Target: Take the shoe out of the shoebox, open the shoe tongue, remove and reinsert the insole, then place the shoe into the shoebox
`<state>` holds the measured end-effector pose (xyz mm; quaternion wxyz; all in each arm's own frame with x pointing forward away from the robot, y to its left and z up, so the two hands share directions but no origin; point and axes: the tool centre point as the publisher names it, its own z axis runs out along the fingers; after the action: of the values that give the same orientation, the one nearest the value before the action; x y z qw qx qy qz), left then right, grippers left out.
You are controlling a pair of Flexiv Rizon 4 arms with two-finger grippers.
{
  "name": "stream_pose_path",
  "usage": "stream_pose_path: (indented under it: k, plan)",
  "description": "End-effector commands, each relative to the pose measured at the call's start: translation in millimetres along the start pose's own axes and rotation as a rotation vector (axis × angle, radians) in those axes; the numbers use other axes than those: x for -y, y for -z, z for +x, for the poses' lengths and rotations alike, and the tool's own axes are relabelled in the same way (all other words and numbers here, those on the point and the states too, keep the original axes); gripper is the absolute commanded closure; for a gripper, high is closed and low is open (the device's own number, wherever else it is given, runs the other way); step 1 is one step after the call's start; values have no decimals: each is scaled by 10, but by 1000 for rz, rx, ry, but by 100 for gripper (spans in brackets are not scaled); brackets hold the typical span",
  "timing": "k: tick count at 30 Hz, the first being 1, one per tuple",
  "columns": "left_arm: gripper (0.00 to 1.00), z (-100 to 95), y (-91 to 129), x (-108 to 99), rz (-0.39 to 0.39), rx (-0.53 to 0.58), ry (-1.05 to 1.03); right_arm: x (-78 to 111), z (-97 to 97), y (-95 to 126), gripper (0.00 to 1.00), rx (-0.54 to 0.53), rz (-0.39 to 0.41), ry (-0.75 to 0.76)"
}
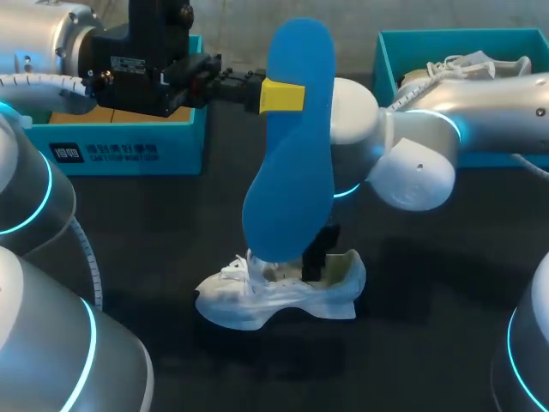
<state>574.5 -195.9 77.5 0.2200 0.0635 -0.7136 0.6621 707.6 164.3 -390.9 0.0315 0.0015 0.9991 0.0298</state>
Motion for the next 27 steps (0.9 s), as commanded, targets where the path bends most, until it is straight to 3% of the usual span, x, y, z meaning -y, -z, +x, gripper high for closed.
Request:
stream_pose_path:
  k: [1,16,27]
  plan:
    - [100,-3,-9,-1,-2,1,1,-15,0,-42,100,-4,2,-1]
    - [100,-3,-9,-1,-2,1,1,75,67,81,100,-9,12,-58]
    - [100,-3,-9,-1,-2,1,1,128,98,355,100,0,33,-295]
